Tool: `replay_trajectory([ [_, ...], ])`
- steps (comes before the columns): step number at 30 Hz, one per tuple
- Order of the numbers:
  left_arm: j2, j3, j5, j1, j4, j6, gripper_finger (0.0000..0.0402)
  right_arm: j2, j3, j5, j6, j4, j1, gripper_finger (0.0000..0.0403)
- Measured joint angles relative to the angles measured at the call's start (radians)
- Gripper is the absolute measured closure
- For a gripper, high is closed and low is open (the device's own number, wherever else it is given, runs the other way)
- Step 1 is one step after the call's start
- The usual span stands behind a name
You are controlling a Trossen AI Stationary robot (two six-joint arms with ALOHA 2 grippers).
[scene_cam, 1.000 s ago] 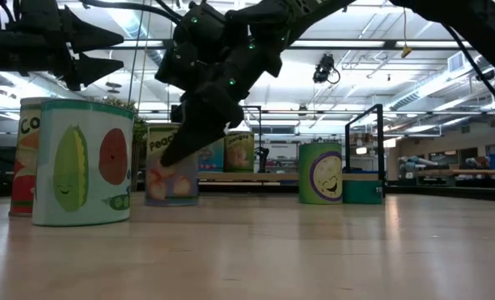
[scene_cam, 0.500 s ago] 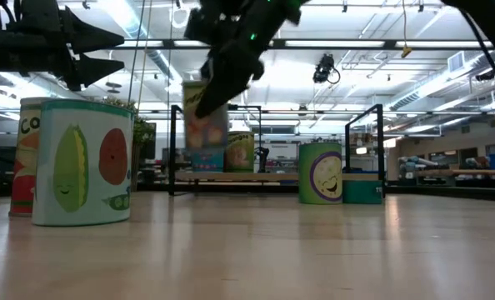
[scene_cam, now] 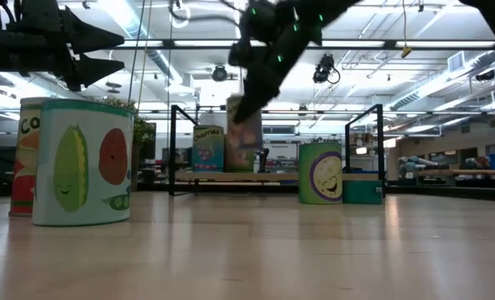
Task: Pick and place cans onto a shelf
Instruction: Put the canned peaches on the shelf
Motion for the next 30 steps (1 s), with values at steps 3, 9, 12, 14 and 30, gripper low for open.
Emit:
replay_trajectory([
  [3,0.0,0.0,0.0,0.0,0.0,0.0,0.001,-0.02,-0.109,-0.006,0.008,0.138,-0.041,0.008],
  [9,0.0,0.0,0.0,0.0,0.0,0.002,0.001,-0.038,-0.165,-0.012,0.01,0.269,-0.112,0.008],
  [12,0.0,0.0,0.0,0.0,0.0,0.002,0.001,-0.038,-0.165,-0.04,0.011,0.288,-0.142,0.008],
  [14,0.0,0.0,0.0,0.0,0.0,0.002,0.001,-0.038,-0.165,-0.06,0.018,0.287,-0.155,0.008],
  [30,0.0,0.0,0.0,0.0,0.002,0.002,0.001,-0.036,-0.165,-0.029,-0.055,0.346,-0.162,0.0076],
])
